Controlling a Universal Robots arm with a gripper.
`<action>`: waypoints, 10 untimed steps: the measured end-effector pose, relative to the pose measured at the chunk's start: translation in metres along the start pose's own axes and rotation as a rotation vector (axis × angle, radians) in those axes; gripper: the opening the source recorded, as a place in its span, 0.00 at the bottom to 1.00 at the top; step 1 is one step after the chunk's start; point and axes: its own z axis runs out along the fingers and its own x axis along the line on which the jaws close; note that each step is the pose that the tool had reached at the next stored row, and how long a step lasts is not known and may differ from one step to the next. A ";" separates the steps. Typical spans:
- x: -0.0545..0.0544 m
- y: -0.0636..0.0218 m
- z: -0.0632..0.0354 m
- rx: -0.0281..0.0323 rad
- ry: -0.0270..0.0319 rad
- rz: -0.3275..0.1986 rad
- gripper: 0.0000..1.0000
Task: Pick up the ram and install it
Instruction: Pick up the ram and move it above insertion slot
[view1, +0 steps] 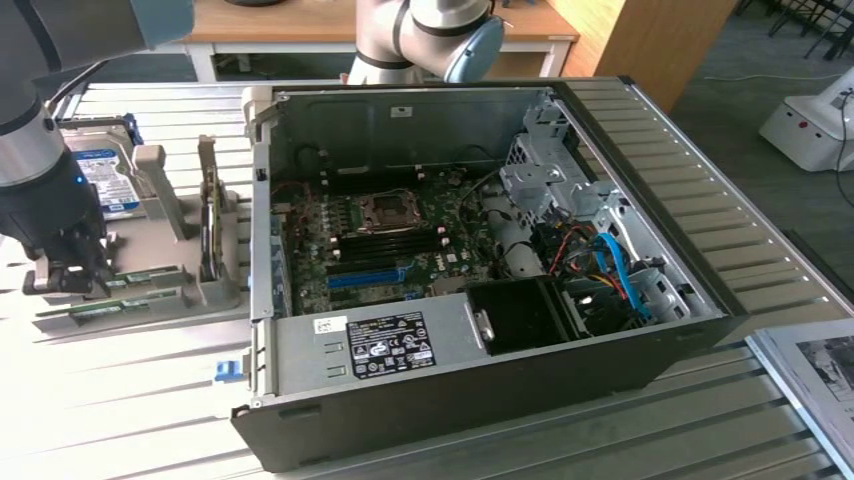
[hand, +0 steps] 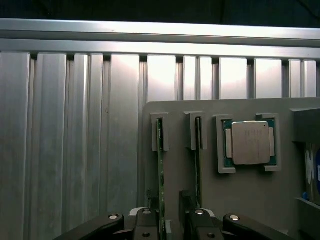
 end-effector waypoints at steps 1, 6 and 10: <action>0.000 0.0000 0.0008 -0.0001 0.0001 0.000 0.29; 0.000 -0.0003 0.0063 0.0008 0.0001 0.000 0.29; 0.000 -0.0005 0.0106 0.0012 0.0002 0.000 0.29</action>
